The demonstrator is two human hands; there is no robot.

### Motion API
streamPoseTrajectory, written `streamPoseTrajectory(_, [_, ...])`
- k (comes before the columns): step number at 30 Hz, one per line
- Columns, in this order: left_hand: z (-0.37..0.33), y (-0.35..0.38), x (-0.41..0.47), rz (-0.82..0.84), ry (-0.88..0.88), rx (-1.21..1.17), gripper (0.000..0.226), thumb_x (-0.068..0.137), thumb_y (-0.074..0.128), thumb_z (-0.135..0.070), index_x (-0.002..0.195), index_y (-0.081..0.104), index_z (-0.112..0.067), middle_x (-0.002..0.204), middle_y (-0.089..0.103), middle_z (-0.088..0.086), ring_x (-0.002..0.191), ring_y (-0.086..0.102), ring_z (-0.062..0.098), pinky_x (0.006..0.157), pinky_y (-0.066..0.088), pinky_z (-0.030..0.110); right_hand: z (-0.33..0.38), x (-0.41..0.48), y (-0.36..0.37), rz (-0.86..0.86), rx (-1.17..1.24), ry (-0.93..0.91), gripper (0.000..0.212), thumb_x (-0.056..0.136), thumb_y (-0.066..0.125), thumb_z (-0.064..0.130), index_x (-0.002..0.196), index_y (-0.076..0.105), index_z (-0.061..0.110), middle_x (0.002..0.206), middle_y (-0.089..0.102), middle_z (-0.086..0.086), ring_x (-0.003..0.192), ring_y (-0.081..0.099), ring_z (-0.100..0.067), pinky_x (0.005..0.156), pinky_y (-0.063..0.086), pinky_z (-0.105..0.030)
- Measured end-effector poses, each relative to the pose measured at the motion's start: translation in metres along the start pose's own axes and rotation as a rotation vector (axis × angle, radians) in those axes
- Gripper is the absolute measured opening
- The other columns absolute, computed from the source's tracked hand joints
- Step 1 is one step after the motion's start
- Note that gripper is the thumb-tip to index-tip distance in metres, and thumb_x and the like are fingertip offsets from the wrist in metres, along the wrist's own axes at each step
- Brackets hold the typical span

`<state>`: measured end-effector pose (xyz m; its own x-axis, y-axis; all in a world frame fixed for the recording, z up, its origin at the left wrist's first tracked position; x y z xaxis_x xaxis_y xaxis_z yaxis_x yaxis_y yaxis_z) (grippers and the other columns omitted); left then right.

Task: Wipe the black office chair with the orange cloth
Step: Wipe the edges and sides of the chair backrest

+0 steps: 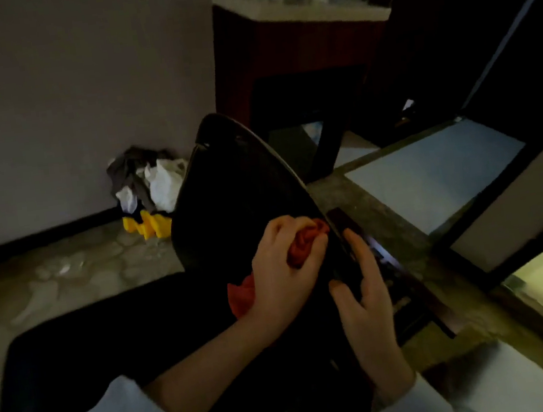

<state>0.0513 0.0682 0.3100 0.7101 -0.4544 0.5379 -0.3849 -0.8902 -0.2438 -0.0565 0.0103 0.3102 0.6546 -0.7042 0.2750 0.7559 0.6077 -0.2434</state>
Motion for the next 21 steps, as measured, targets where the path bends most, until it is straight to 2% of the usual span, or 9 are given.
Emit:
streamPoseTrajectory(2, [-0.01, 0.005, -0.02, -0.012, 0.005, -0.015, 0.028, 0.087, 0.055, -0.046, 0.102, 0.062, -0.023, 0.105, 0.049, -0.011, 0.095, 0.053, 0.0, 0.082, 0.046, 0.015, -0.001, 0.0, -0.003, 0.06, 0.166, 0.176, 0.053, 0.087, 0.046, 0.015, 0.136, 0.037, 0.032, 0.125, 0.052, 0.016, 0.111, 0.054, 0.005, 0.086, 0.047, -0.015])
streamPoseTrajectory(5, [-0.015, 0.006, -0.034, -0.006, 0.038, -0.033, 0.027, 0.092, 0.05, -0.048, 0.105, 0.057, -0.025, 0.108, 0.046, -0.008, 0.094, 0.054, 0.006, 0.079, 0.047, 0.017, 0.001, 0.001, -0.006, 0.124, 0.248, 0.31, 0.058, 0.079, 0.041, 0.017, 0.135, 0.04, 0.031, 0.129, 0.054, -0.003, 0.112, 0.057, -0.014, 0.088, 0.049, -0.025])
streamPoseTrajectory(8, [-0.006, 0.006, -0.01, 0.005, 0.069, 0.055, 0.027, 0.091, 0.053, -0.042, 0.103, 0.06, -0.018, 0.106, 0.05, 0.002, 0.09, 0.052, 0.009, 0.076, 0.047, 0.018, 0.005, 0.007, -0.005, 0.151, 0.198, 0.357, 0.06, 0.078, 0.041, 0.019, 0.137, 0.041, 0.03, 0.127, 0.055, -0.004, 0.108, 0.058, -0.019, 0.085, 0.051, -0.031])
streamPoseTrajectory(11, [0.005, 0.011, 0.025, -0.054, 0.006, 0.1, 0.026, 0.087, 0.058, -0.031, 0.097, 0.066, -0.008, 0.1, 0.055, 0.012, 0.088, 0.053, 0.009, 0.075, 0.048, 0.02, 0.003, 0.015, -0.007, 0.135, 0.099, 0.356, 0.057, 0.077, 0.044, 0.023, 0.133, 0.044, 0.037, 0.126, 0.056, 0.0, 0.107, 0.058, -0.023, 0.085, 0.052, -0.041])
streamPoseTrajectory(14, [0.019, 0.01, 0.055, -0.137, -0.09, 0.115, 0.033, 0.086, 0.056, -0.036, 0.095, 0.068, -0.007, 0.101, 0.057, 0.011, 0.087, 0.059, 0.017, 0.074, 0.053, 0.029, 0.003, 0.03, -0.007, 0.124, 0.03, 0.379, 0.056, 0.077, 0.046, 0.024, 0.13, 0.047, 0.038, 0.121, 0.058, -0.001, 0.098, 0.061, -0.022, 0.077, 0.054, -0.041])
streamPoseTrajectory(16, [0.03, 0.009, 0.072, -0.182, -0.172, 0.111, 0.034, 0.087, 0.057, -0.038, 0.098, 0.068, -0.008, 0.104, 0.057, 0.011, 0.088, 0.061, 0.022, 0.076, 0.053, 0.031, 0.006, 0.041, -0.006, 0.146, 0.018, 0.398, 0.052, 0.081, 0.046, 0.024, 0.131, 0.046, 0.038, 0.112, 0.061, -0.004, 0.082, 0.062, -0.019, 0.064, 0.051, -0.035])
streamPoseTrajectory(18, [0.037, 0.01, 0.083, -0.221, -0.265, 0.1, 0.03, 0.088, 0.06, -0.035, 0.101, 0.067, -0.009, 0.106, 0.057, 0.009, 0.089, 0.06, 0.021, 0.078, 0.052, 0.034, 0.009, 0.051, -0.002, 0.144, 0.007, 0.418, 0.046, 0.09, 0.044, 0.015, 0.132, 0.045, 0.035, 0.101, 0.063, -0.003, 0.067, 0.06, -0.013, 0.056, 0.047, -0.028])
streamPoseTrajectory(21, [0.032, 0.016, 0.075, -0.248, -0.258, 0.118, 0.031, 0.086, 0.06, -0.038, 0.097, 0.069, -0.011, 0.104, 0.058, 0.009, 0.089, 0.058, 0.016, 0.078, 0.049, 0.026, 0.008, 0.064, 0.005, 0.078, 0.025, 0.437, 0.045, 0.094, 0.039, 0.005, 0.125, 0.049, 0.036, 0.095, 0.064, -0.004, 0.065, 0.059, -0.009, 0.054, 0.046, -0.022])
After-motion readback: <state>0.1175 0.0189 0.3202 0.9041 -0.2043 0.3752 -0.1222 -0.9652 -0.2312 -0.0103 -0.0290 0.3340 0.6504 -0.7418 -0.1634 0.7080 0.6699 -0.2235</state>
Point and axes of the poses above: each hand's wrist, its own x-axis towards the middle knuckle, its own y-axis out of the palm, z = x × y, the point moved 3 cm from there along x, towards the middle knuckle
